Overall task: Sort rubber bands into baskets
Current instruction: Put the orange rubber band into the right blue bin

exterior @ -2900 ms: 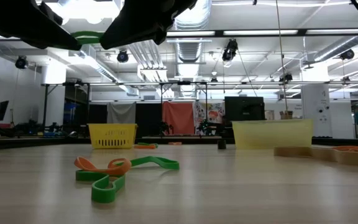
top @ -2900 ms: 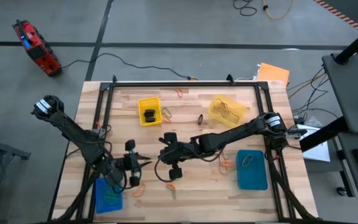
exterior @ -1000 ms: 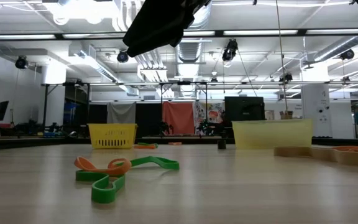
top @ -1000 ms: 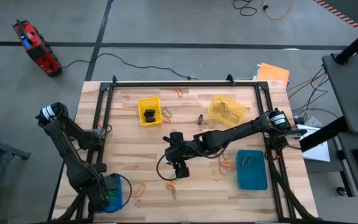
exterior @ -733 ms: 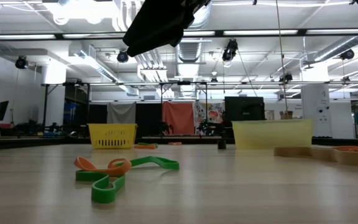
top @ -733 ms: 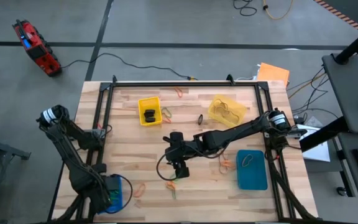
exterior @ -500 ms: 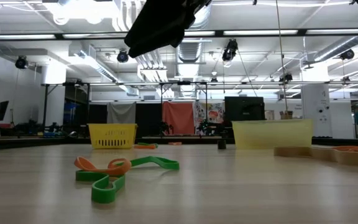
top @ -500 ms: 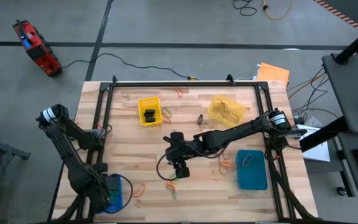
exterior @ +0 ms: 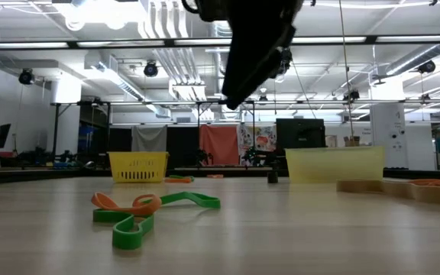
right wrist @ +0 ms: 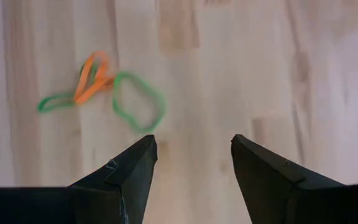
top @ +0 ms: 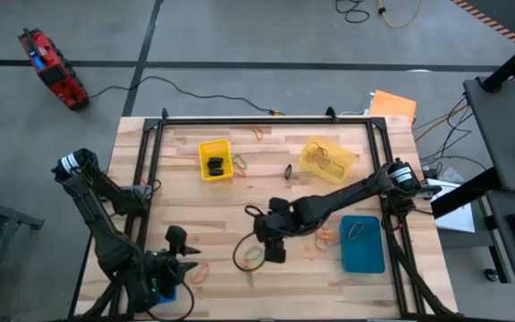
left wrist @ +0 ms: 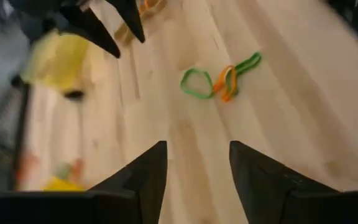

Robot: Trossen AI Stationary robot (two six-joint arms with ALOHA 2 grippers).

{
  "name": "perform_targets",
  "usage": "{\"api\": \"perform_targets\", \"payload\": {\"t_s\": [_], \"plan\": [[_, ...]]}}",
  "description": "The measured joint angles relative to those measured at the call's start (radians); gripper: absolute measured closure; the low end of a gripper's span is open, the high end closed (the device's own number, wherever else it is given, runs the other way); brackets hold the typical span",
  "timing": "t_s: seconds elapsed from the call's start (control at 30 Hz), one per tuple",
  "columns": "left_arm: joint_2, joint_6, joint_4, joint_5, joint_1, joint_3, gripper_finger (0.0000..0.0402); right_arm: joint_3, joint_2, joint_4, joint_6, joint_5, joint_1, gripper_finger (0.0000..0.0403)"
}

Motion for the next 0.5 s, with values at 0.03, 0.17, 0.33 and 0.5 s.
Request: {"api": "perform_targets", "payload": {"t_s": [0.03, 0.17, 0.33, 0.5], "plan": [[0.0, 0.05, 0.012, -0.009, 0.007, -0.009, 0.0246, 0.0, 0.0, -0.012, 0.027, 0.004, 0.01, 0.0199], [-0.03, 0.146, 0.032, -0.026, 0.052, -0.072, 0.0253, 0.0, 0.0, -0.015, 0.089, 0.025, 0.046, 0.0199], [-0.147, 0.254, 0.202, 0.017, 0.111, -0.235, 0.0271, 0.0, 0.0, -0.014, 0.083, 0.167, 0.082, 0.0199], [-0.328, 0.499, 0.557, 0.158, 0.207, -0.42, 0.0288, 0.0, 0.0, -0.008, 0.035, 0.255, 0.07, 0.0199]]}}
